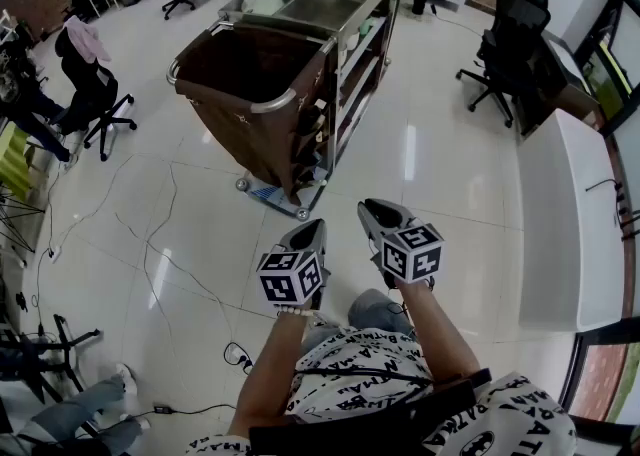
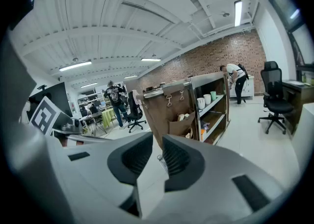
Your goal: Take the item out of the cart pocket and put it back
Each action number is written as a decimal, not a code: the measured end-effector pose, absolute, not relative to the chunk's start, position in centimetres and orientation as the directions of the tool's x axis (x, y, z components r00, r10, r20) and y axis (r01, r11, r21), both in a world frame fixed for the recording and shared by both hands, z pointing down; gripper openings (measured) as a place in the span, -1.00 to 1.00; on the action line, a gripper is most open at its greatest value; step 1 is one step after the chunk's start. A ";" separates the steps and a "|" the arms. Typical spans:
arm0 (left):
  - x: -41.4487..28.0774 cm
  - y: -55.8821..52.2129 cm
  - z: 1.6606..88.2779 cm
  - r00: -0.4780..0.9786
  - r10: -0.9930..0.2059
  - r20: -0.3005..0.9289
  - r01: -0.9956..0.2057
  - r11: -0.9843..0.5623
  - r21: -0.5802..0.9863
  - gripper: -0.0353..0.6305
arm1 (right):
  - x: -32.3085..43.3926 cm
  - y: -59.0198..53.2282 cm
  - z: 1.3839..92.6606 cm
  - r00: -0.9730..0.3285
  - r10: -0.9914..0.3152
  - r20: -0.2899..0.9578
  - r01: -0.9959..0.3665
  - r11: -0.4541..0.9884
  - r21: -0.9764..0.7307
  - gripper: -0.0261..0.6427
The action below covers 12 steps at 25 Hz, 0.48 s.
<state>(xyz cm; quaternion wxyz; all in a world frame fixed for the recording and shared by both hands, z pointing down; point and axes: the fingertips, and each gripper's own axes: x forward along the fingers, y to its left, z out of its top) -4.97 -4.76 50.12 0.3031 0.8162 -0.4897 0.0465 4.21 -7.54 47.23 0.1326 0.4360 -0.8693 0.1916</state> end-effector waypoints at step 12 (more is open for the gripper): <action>-4.2 -11.9 49.6 0.505 -0.776 0.378 -0.847 -0.361 0.391 -0.89 | 4.1 -17.1 48.5 -0.573 -0.712 0.405 -0.815 0.547 -0.191 -0.44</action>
